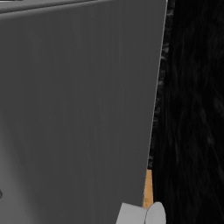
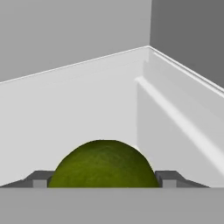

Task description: Place one lime and one steak in each tupperware on the nearby counter, to pack two identical lunches.

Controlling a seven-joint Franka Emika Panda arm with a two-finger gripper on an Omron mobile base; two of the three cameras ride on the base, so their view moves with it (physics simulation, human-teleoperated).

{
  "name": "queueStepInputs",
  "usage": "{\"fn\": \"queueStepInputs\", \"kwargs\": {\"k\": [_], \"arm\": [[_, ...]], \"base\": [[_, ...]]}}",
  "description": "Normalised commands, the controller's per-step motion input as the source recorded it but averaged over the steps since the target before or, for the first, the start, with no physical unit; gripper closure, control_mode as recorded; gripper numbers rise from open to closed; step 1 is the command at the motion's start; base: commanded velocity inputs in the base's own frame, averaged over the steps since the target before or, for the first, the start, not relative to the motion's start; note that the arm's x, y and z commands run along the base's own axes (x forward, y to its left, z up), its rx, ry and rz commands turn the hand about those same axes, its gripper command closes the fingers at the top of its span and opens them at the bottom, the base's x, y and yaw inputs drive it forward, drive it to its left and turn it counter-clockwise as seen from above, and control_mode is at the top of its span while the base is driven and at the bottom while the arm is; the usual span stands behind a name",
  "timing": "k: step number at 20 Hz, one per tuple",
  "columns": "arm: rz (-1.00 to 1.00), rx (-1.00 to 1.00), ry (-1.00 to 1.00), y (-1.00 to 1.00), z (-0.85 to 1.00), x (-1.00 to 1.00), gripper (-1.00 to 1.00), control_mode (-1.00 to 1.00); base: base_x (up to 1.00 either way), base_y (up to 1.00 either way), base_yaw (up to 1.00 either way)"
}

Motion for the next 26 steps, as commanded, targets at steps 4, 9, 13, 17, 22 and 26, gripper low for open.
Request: {"fn": "queueStepInputs", "kwargs": {"k": [4,9,13,17,22,26], "arm": [[0.0,0.01,0.0,0.0,-0.01,-0.39,1.0,-1.0],[0.0,0.0,-0.01,0.0,0.05,-0.89,1.0,-1.0],[0.01,0.0,-0.07,0.03,0.63,-1.0,1.0,-1.0],[0.07,0.0,-0.05,0.17,1.0,-1.0,1.0,-1.0],[0.14,0.0,0.0,0.27,1.0,-0.97,1.0,-1.0],[0.09,0.0,0.16,0.17,0.92,-0.98,1.0,-1.0]], "base": [[0.0,0.0,0.0],[0.0,0.0,0.0],[0.0,0.0,0.0],[0.0,0.0,0.0],[0.0,0.0,0.0],[0.0,0.0,0.0]]}}
